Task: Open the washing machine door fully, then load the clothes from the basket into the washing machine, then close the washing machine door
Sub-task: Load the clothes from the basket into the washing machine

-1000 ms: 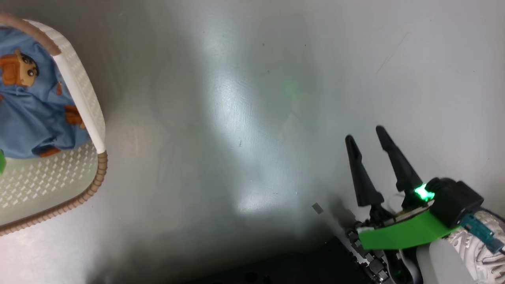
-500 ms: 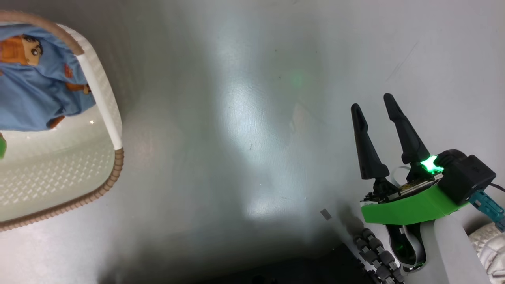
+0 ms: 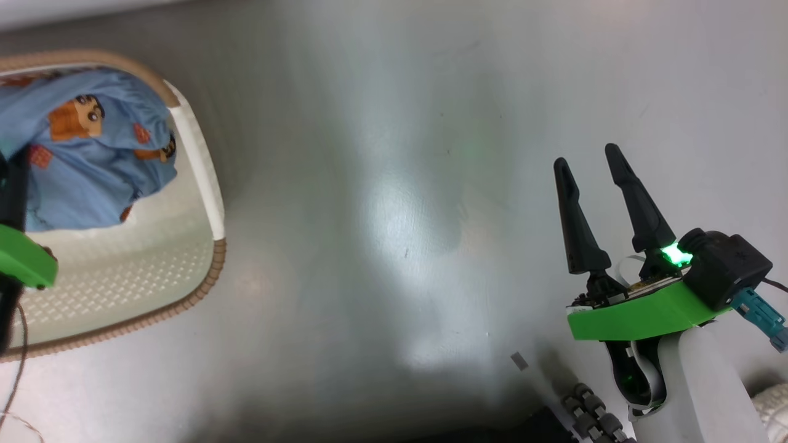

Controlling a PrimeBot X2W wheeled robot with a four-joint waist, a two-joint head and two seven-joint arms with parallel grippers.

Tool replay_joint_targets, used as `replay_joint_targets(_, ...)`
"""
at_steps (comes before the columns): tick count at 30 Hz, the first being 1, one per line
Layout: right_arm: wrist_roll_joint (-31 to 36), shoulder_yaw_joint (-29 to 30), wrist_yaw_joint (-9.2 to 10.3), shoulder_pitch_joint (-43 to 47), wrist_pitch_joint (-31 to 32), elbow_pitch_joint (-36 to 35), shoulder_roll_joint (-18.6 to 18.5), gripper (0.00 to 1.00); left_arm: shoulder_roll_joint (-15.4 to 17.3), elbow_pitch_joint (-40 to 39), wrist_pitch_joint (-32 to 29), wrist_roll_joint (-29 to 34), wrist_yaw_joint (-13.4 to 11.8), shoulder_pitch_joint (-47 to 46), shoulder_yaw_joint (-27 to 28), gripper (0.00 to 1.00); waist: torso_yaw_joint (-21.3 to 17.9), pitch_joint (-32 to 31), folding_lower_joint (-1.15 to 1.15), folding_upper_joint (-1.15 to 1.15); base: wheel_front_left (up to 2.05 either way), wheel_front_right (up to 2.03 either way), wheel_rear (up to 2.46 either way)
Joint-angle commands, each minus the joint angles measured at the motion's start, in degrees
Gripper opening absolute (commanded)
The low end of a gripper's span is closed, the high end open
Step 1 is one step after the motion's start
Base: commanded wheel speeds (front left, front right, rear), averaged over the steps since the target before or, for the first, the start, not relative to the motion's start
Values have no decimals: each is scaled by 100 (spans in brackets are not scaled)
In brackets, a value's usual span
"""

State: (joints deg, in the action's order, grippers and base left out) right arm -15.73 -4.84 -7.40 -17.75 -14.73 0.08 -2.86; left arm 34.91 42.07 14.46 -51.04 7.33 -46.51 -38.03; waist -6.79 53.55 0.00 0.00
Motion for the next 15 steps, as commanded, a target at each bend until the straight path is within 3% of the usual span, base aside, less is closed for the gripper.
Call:
replay_joint_targets(1,48,-104,-9,167,-27,-69,-1,100,269,-65,53,89,15,221,238,0,90,-198,0,0,0,0,0)
replay_joint_targets(15,137,-14,-9,224,-27,228,-1,100,-252,-645,53,793,15,1369,1474,0,262,-1242,0,0,0,0,0)
